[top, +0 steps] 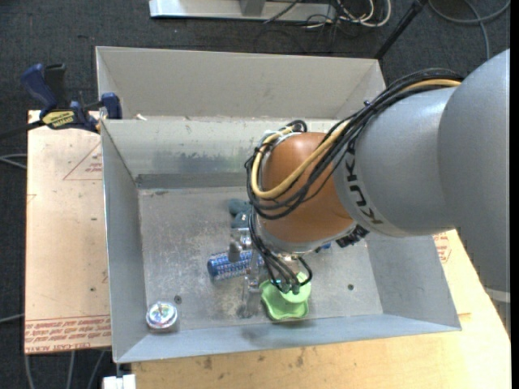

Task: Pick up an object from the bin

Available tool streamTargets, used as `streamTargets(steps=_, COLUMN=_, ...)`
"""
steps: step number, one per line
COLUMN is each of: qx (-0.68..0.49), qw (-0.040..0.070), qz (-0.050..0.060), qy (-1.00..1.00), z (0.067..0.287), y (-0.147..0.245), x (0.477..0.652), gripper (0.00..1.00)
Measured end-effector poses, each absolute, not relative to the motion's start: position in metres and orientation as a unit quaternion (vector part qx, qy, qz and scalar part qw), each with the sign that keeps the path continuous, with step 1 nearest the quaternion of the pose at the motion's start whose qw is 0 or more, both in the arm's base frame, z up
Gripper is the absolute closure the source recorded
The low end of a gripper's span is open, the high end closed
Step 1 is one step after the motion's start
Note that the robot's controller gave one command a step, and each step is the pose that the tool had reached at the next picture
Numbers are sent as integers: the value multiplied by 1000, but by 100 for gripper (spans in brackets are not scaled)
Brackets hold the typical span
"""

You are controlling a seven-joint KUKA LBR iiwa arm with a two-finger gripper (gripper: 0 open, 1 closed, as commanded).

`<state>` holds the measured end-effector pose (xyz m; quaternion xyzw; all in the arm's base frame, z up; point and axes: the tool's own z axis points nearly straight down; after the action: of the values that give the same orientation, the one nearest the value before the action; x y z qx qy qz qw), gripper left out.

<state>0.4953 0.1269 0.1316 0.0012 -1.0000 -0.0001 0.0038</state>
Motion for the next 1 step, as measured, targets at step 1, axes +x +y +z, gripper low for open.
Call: streamTargets(steps=1, qx=-21, qw=0, qz=-1, qy=-1000, z=66, y=124, x=549, gripper=0)
